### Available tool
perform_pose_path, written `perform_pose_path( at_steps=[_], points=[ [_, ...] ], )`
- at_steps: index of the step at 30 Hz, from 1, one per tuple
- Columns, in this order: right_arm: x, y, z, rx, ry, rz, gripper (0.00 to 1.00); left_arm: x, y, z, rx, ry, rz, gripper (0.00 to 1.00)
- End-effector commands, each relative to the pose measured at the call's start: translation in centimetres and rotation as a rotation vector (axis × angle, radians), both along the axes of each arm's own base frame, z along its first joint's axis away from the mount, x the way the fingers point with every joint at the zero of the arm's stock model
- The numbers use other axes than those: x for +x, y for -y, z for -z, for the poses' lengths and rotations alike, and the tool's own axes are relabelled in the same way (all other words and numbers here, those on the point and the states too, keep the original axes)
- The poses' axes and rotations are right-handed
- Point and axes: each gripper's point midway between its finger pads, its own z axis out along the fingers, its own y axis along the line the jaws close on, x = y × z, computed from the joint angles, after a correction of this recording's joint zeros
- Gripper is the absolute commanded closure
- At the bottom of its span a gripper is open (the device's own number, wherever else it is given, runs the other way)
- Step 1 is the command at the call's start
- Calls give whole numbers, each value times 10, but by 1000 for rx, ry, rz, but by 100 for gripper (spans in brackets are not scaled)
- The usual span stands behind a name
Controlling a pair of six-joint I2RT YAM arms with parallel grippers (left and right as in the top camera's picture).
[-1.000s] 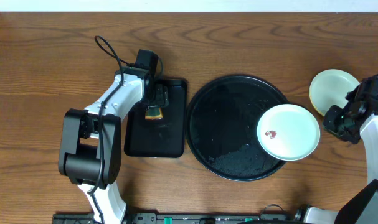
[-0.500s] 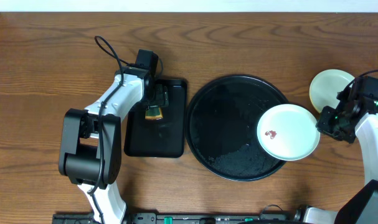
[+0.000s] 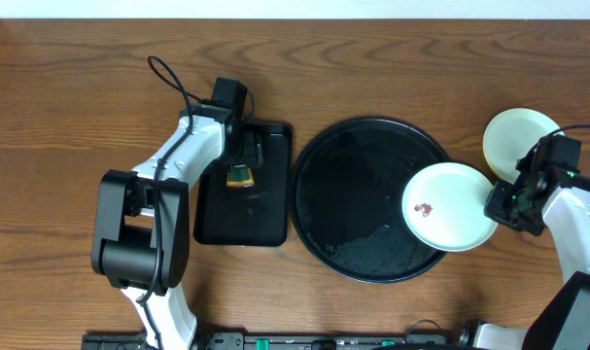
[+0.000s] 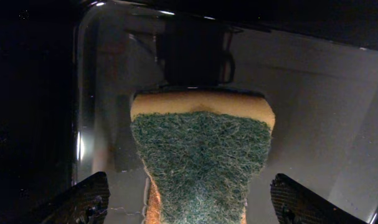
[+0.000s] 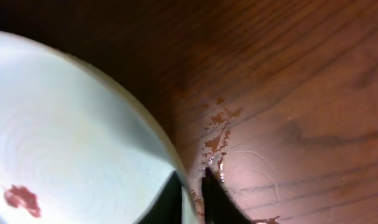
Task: Clean dirty plates on tray and stack at the side
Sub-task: 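Move the right gripper to the rim of the red-stained green plate, then slide the red-stained plate toward the round tray's center, holding rim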
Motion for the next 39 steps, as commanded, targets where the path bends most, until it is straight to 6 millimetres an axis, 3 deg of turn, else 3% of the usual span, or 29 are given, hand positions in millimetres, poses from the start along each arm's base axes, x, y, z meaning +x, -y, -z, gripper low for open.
perform_pose_path(
  at_steps=[1, 10, 15, 24, 30, 39],
  points=[
    [2, -4, 3, 4, 0, -5, 99, -3, -3, 1, 14, -5, 2, 16],
    [25, -32, -10, 161, 104, -50, 99, -3, -3, 1, 14, -5, 2, 16],
    [41, -70, -18, 264, 179, -196, 99, -3, -3, 1, 14, -5, 2, 16],
    [71, -120, -21, 233, 305, -392, 99, -3, -3, 1, 14, -5, 2, 16],
    [82, -132, -7, 142, 320, -423, 99, -3, -3, 1, 14, -5, 2, 16],
    [86, -143, 30, 167, 278, -392, 99, -3, -3, 1, 14, -5, 2, 16]
  ],
)
